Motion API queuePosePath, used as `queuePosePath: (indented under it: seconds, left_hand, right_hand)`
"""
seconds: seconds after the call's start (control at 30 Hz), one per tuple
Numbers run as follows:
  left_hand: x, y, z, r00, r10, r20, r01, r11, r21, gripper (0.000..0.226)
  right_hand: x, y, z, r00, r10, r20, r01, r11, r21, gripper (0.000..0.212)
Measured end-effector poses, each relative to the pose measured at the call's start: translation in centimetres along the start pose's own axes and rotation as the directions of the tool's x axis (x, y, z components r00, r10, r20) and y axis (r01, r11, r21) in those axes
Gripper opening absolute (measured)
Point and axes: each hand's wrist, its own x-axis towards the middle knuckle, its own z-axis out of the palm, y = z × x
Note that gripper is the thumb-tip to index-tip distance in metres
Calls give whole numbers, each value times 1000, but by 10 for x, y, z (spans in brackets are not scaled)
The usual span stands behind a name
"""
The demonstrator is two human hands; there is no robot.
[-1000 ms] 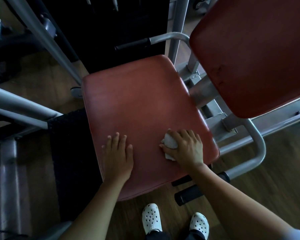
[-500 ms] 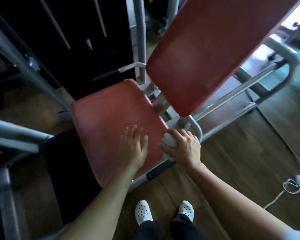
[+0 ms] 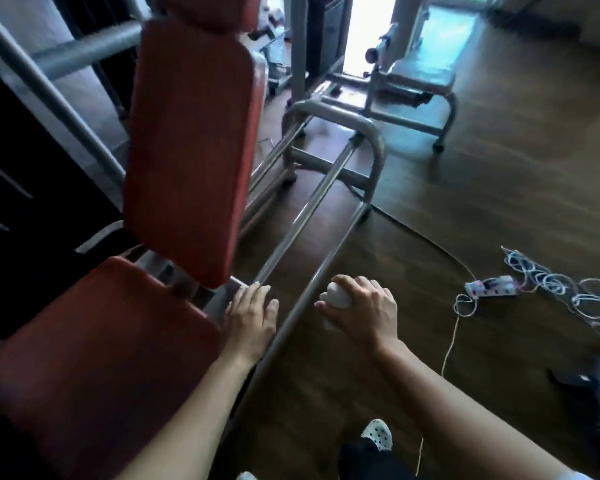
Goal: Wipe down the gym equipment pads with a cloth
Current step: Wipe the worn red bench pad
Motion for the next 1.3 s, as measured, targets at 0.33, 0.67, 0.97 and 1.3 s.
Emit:
queuePosePath:
  seconds: [0.33,0.67,0.97,1.3]
  left_hand:
    - [92,183,86,988,88,125,-86,996,-18,81]
    - [238,296,149,958,191,216,-202,979,31,59]
    - [457,393,187,905,350,240,-378,922,80,78]
    - [667,506,248,832,467,299,-525,837,153,83]
  right_hand:
    - [71,185,-69,992,119,-45,-123,990,-75,45]
    - [202,293,-68,983,150,-109,-160,983,-85,46]
    - [395,389,-57,947,256,-192,-280,954,-108,53]
    - [578,517,-43,875,425,-231,-454,887,-86,50]
